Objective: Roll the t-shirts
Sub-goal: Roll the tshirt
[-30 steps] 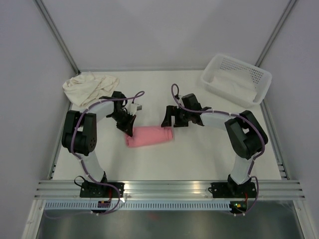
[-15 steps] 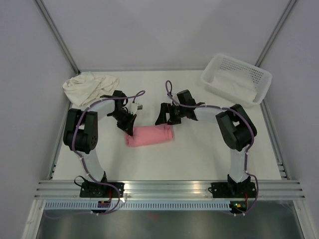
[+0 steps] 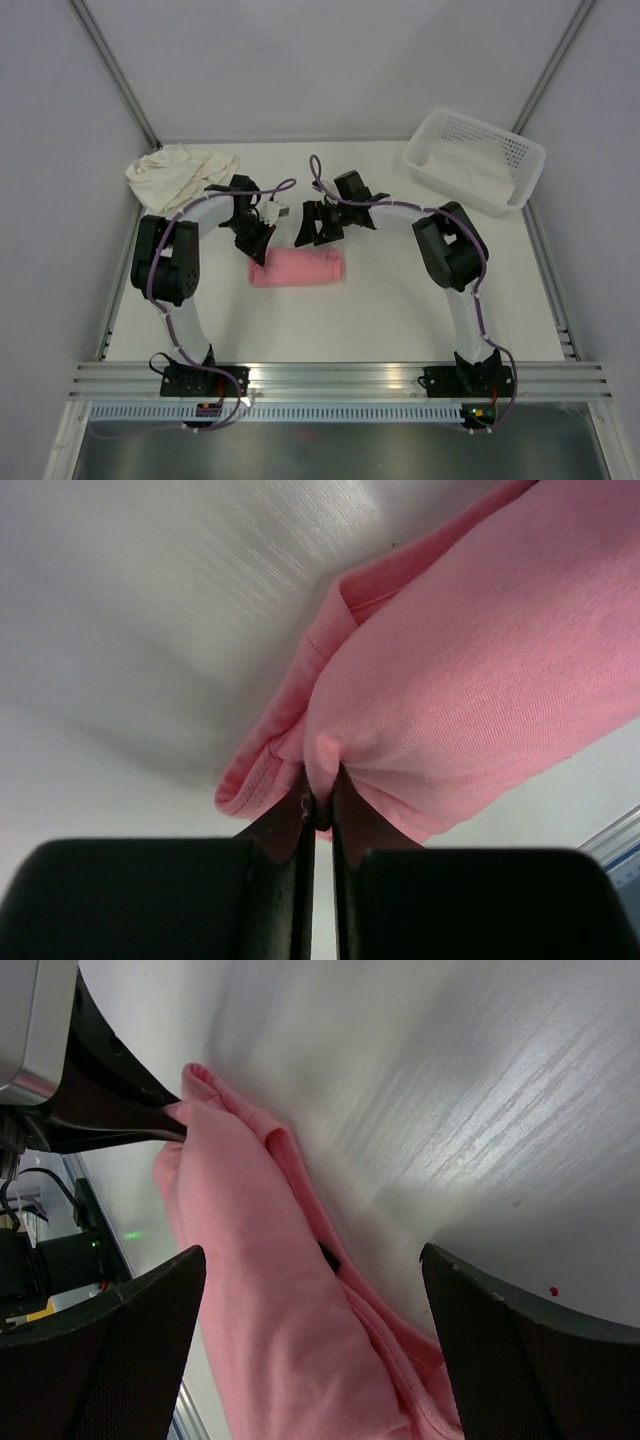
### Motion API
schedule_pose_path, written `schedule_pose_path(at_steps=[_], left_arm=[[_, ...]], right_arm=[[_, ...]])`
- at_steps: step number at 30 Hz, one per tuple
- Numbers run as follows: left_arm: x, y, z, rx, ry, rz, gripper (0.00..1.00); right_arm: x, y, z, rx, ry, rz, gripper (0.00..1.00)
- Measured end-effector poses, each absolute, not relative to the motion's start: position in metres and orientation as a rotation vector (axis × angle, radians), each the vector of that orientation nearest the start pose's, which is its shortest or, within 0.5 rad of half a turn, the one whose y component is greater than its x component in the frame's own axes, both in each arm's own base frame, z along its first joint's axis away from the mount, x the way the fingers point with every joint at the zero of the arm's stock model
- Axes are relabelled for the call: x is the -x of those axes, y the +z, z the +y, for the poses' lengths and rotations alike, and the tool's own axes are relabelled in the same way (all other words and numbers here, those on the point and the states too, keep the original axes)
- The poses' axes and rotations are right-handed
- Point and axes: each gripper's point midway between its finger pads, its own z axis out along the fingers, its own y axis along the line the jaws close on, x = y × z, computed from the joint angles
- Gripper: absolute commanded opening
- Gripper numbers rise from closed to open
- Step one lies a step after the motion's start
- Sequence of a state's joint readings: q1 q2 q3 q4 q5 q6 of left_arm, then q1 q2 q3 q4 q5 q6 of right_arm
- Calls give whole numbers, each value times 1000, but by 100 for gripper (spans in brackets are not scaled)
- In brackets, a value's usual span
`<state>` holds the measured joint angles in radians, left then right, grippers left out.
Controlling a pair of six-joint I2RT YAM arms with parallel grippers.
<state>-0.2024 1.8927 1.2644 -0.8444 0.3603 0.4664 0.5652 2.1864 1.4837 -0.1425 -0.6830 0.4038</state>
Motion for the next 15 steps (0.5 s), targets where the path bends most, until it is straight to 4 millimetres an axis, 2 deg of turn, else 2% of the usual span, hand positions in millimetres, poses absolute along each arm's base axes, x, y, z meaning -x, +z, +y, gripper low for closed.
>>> schedule_pose_path(at_steps=[7, 15], left_arm=[[-325, 23, -106, -1051, -438, 2764, 9], [-330, 23, -105, -1137, -382, 2732, 9]], right_arm=[[-351, 42, 384, 595, 1304, 2489, 93], [-345, 42, 399, 658, 1397, 2493, 89]])
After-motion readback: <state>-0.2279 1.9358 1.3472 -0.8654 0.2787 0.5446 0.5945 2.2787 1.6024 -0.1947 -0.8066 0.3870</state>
